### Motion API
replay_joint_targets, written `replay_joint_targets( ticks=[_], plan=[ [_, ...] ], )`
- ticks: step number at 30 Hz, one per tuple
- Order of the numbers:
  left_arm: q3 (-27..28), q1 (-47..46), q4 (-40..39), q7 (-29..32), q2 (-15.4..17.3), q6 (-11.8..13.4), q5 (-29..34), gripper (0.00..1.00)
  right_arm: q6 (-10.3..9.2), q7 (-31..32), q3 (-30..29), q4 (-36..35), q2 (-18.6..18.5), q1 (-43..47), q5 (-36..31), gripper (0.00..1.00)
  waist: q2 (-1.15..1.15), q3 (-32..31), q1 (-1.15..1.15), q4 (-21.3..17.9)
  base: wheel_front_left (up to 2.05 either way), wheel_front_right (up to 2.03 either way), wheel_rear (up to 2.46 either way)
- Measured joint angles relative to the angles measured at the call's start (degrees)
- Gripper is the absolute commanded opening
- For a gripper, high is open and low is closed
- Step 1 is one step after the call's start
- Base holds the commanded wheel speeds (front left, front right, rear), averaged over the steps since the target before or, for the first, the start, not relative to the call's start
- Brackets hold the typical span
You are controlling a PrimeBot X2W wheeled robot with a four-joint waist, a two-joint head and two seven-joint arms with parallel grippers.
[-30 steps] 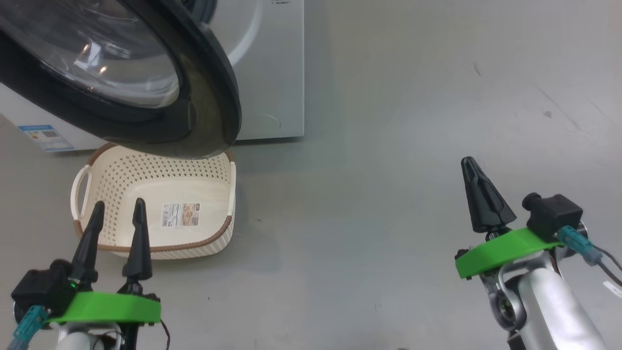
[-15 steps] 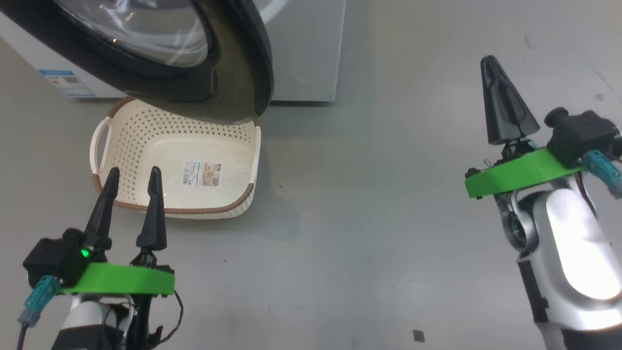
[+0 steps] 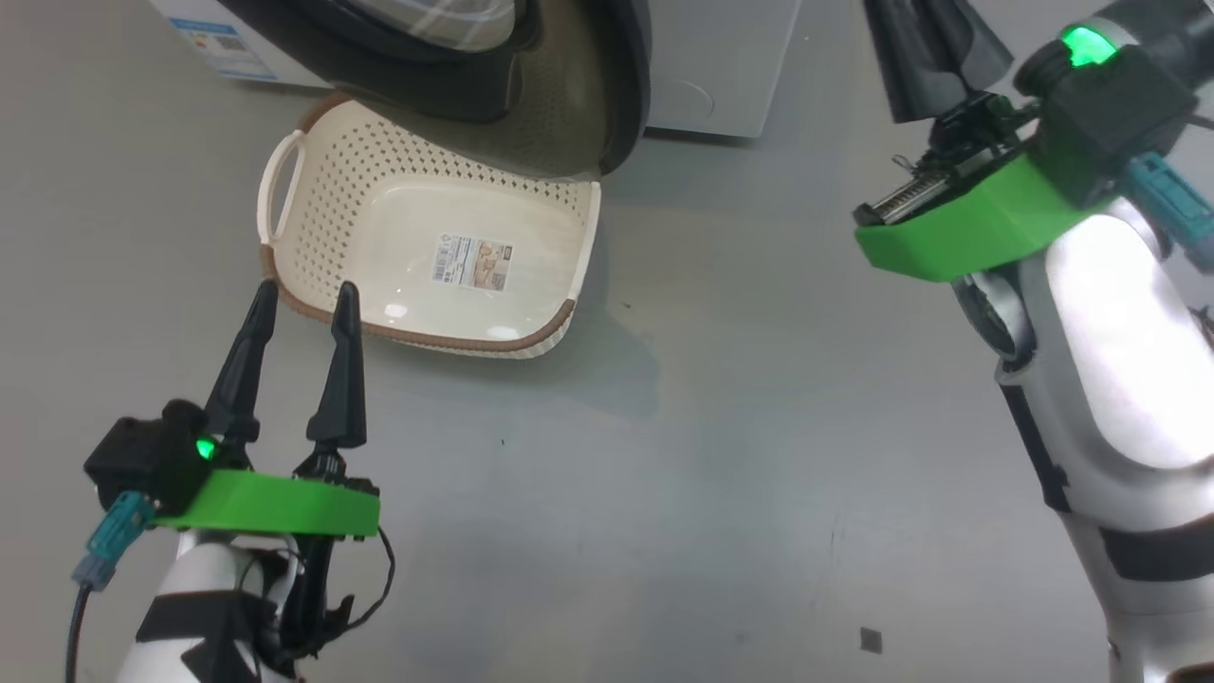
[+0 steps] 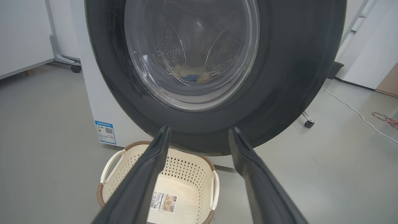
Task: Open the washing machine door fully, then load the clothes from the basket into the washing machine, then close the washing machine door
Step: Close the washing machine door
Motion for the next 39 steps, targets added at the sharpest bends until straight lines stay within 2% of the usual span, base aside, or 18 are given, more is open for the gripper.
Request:
replay_joint_targets(
  ticks=[11, 23, 31, 39],
  plan=[
    [-0.9, -0.6, 1.0, 0.0, -1.5, 0.0, -0.4, 1.00, 0.00, 0.0, 11.8, 0.7, -0.6, -5.1, -0.7, 0.00, 0.00, 2.1, -0.01, 4.9, 0.00, 0.00, 0.00],
    [-1.5, -1.9, 1.7, 0.0, -2.3, 0.0, -0.8, 1.00, 0.00, 0.0, 22.5, 6.1, -1.2, -7.9, 0.7, 0.00, 0.00, 3.3, -0.01, 7.4, 0.00, 0.00, 0.00],
    [-1.8, -3.0, 1.8, 0.0, -3.0, 0.0, -0.8, 1.00, 0.00, 0.0, 25.5, 10.7, -2.9, -8.9, 2.1, 0.00, 0.00, 4.6, -0.01, 8.7, 0.00, 0.00, 0.00],
    [-1.8, -3.3, 1.8, 0.0, -3.3, 0.0, -0.8, 1.00, 0.00, 0.0, 25.3, 14.2, -4.0, -9.8, 2.6, 0.00, 0.00, 6.0, -0.01, 9.2, 0.00, 0.00, 0.00]
  ],
)
